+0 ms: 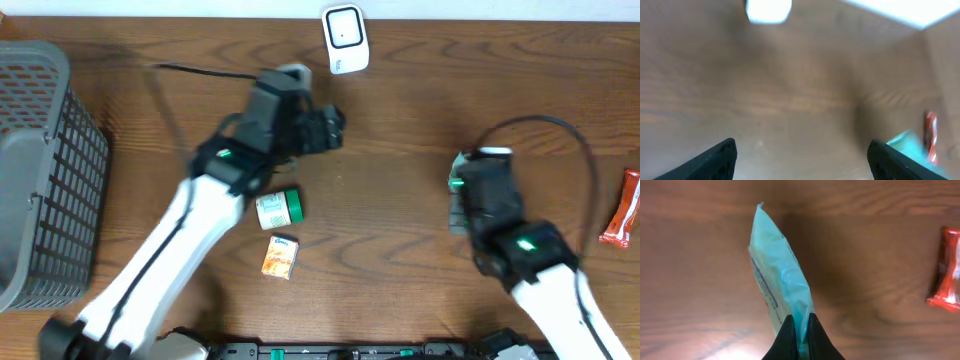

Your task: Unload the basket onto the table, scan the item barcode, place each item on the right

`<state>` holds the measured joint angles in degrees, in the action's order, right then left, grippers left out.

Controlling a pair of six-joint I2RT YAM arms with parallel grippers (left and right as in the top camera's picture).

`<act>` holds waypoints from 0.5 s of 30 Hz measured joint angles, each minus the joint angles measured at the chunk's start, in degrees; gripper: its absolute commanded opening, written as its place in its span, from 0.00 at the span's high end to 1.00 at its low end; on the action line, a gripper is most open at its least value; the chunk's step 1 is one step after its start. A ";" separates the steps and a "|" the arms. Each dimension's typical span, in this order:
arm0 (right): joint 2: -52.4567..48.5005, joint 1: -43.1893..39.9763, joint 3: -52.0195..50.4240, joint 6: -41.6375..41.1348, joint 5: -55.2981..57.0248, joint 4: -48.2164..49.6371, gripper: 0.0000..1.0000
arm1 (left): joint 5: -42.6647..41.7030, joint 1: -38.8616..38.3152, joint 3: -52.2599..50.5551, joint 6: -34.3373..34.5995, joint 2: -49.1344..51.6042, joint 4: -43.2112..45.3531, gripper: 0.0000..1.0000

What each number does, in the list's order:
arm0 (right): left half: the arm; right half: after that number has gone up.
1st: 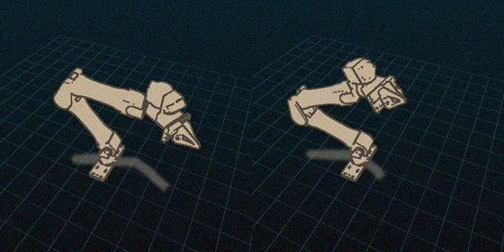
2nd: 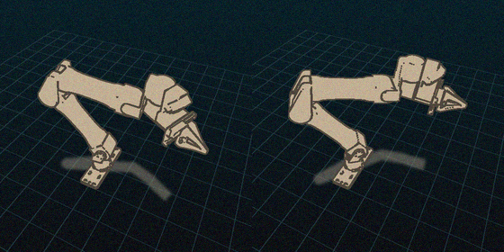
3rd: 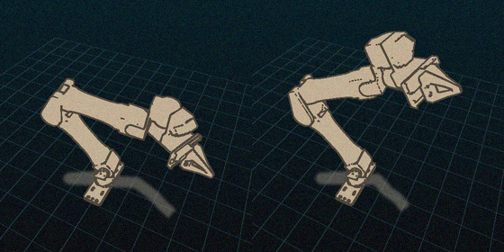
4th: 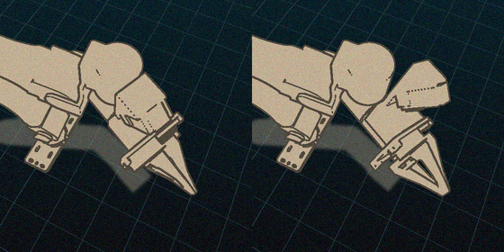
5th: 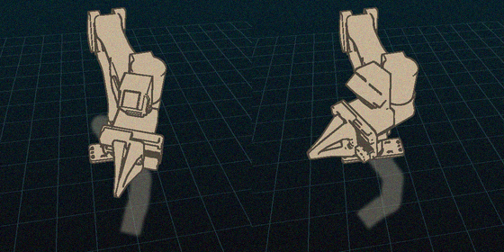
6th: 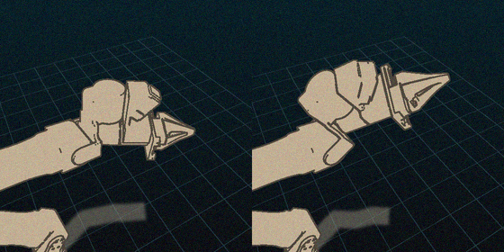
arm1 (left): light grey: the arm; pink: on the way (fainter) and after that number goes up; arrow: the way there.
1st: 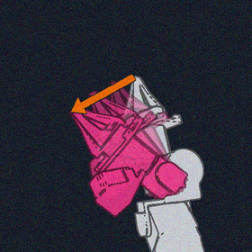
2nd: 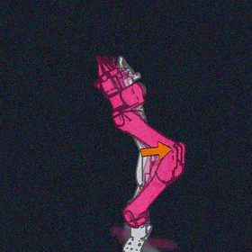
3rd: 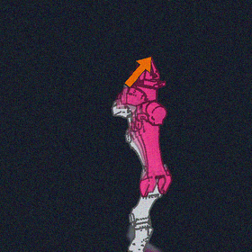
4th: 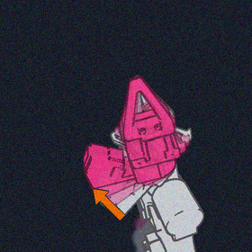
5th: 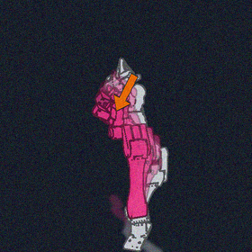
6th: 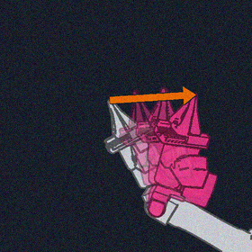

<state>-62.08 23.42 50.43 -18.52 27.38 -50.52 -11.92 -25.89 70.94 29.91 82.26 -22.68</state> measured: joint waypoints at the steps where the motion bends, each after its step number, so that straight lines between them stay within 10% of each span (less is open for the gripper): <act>1: -2.40 2.01 0.00 -1.07 2.43 -0.26 0.99 | 0.39 1.01 0.02 -0.07 -1.95 -0.28 0.16; 12: -26.99 21.77 -0.35 -7.32 1.79 5.92 0.98 | 1.86 13.20 0.04 -0.46 -21.20 -3.56 0.16; 15: -28.52 27.82 -0.37 -9.44 -4.46 8.55 0.61 | 1.95 16.57 0.04 -1.31 -24.65 -4.17 0.16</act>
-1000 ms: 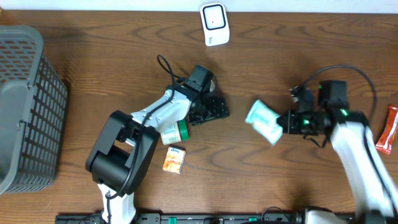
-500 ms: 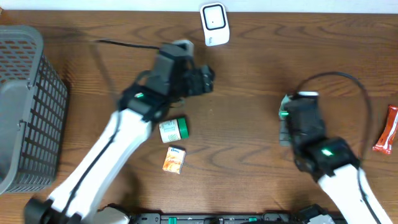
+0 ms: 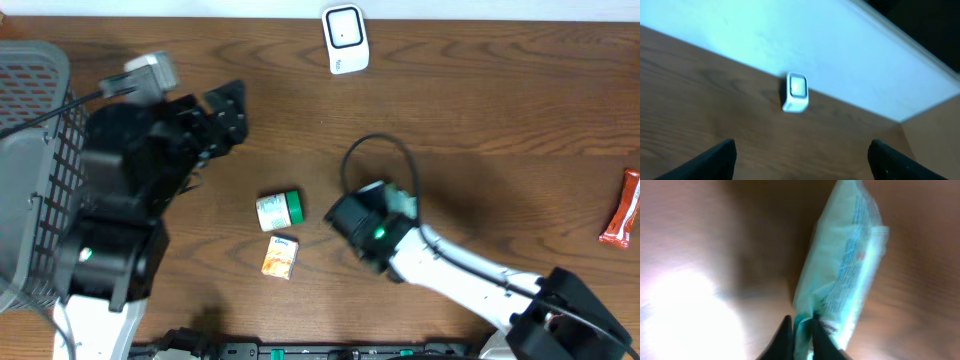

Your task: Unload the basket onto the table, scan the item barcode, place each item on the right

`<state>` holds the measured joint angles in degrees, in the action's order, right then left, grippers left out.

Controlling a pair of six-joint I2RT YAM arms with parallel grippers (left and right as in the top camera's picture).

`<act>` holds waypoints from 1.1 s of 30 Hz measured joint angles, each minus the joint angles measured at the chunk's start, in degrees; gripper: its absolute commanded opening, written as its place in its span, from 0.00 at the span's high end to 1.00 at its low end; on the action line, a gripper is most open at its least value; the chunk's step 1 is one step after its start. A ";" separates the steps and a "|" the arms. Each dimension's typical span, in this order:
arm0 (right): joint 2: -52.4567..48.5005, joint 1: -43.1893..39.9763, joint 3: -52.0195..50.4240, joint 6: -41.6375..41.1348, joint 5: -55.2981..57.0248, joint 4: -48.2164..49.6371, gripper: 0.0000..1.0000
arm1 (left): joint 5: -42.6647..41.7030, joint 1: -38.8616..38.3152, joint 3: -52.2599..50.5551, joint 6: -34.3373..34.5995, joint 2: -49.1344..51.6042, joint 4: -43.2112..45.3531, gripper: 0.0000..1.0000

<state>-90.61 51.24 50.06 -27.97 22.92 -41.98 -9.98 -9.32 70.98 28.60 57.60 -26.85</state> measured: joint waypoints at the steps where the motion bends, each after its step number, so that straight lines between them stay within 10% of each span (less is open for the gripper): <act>1: 0.00 1.84 0.00 -0.42 -1.77 0.55 0.46 | 0.04 0.90 0.00 -0.17 -0.72 -0.17 0.16; 5: 0.04 7.34 0.07 -1.99 -6.38 0.79 0.12 | 0.09 3.48 0.00 -0.42 -2.14 -2.36 0.15; 11: 3.10 6.93 1.01 -3.04 -8.61 -0.94 0.18 | 0.07 3.93 0.00 -0.59 -1.38 -5.68 0.15; 20: 8.22 -5.42 2.19 -3.69 -12.26 -0.11 0.01 | 0.07 3.93 0.00 -0.59 -1.03 -7.45 0.15; 33: 2.73 -41.24 2.16 24.11 -45.99 4.81 0.01 | 0.07 3.98 0.00 -0.59 -1.03 -13.11 0.15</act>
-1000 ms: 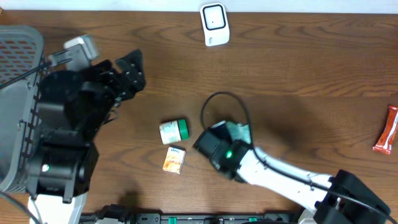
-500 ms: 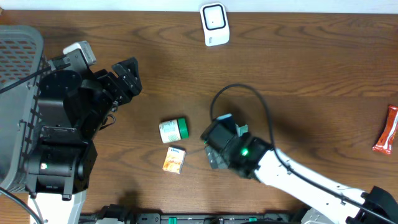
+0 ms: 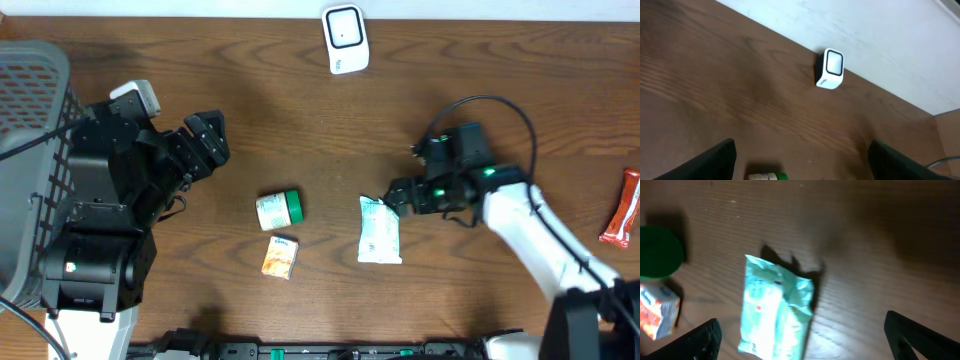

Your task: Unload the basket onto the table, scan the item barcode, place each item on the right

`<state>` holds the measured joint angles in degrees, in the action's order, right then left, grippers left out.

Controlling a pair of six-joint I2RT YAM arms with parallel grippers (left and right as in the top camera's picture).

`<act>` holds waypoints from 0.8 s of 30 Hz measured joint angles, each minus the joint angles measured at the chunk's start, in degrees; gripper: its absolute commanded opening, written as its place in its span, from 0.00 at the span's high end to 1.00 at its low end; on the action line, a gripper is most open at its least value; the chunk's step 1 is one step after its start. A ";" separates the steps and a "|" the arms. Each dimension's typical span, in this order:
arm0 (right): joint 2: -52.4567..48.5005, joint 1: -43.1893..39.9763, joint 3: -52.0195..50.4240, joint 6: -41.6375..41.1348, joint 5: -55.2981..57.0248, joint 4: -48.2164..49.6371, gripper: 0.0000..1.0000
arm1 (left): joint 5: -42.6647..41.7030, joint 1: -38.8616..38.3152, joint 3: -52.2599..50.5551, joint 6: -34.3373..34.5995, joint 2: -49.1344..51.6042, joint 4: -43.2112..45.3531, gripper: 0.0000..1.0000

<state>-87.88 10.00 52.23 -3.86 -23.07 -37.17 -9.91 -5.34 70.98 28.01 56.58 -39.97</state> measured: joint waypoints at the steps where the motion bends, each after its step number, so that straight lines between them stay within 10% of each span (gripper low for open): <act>1: -1.49 -1.81 0.00 2.34 -2.12 -0.02 0.01 | 0.00 0.00 0.00 0.00 0.00 -0.15 0.15; 12: -15.63 -5.27 1.33 17.86 -19.76 2.95 0.02 | 0.00 0.00 0.00 0.00 0.00 -0.66 0.15; 21: -19.10 -1.68 1.90 26.38 -23.93 -6.34 0.32 | 0.00 0.00 0.00 0.00 0.00 -2.14 0.15; 24: -19.45 -1.03 1.64 27.82 -22.18 -7.08 0.60 | 0.00 0.00 0.00 0.00 0.00 -2.75 0.15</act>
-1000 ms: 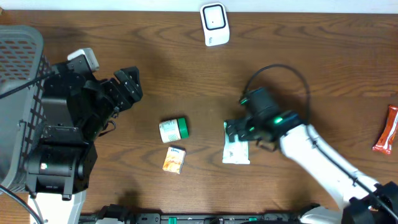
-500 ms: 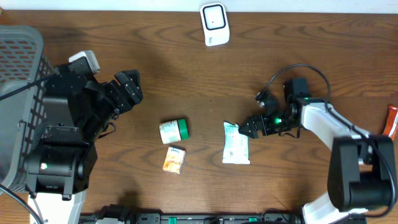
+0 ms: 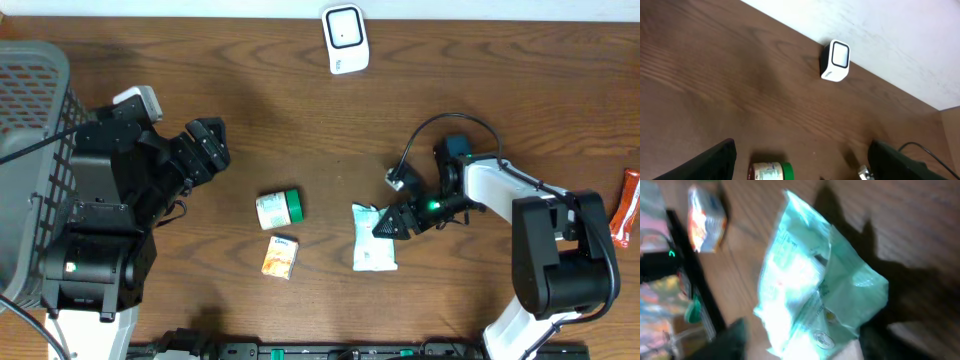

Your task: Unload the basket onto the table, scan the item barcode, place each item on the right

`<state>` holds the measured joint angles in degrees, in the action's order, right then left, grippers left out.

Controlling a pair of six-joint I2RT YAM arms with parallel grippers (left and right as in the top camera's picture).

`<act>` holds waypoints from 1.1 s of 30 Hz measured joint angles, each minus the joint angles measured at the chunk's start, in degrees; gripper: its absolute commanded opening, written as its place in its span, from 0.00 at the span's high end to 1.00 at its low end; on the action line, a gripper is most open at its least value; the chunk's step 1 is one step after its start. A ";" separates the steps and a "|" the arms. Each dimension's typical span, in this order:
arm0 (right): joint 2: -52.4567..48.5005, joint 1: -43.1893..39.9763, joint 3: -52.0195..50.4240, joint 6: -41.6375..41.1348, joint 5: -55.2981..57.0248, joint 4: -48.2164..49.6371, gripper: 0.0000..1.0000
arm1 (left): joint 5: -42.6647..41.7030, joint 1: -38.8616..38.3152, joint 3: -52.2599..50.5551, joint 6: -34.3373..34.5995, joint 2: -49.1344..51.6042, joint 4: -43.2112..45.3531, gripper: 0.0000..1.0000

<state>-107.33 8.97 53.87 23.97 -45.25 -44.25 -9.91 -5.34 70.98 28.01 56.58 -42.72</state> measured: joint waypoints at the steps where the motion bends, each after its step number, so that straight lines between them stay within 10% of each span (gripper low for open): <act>1: -0.13 0.00 -0.09 0.33 0.98 0.04 0.67 | 0.00 0.00 0.00 0.00 0.00 -0.39 0.15; 7: -0.70 0.00 -0.85 -0.76 2.01 3.63 0.99 | 0.00 0.00 0.00 -0.02 0.00 -3.10 0.15; 20: 0.50 -0.13 -1.25 -8.44 -2.95 8.48 0.98 | 0.00 0.00 0.00 -1.33 0.00 -3.52 0.15; 33: 24.39 -1.60 -1.46 -29.68 -6.10 8.33 0.98 | 0.00 0.00 0.00 -1.55 0.00 -3.61 0.15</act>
<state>-82.94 7.38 52.40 -5.72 -51.35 -35.92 -9.91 -5.34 70.98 26.46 56.58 -46.33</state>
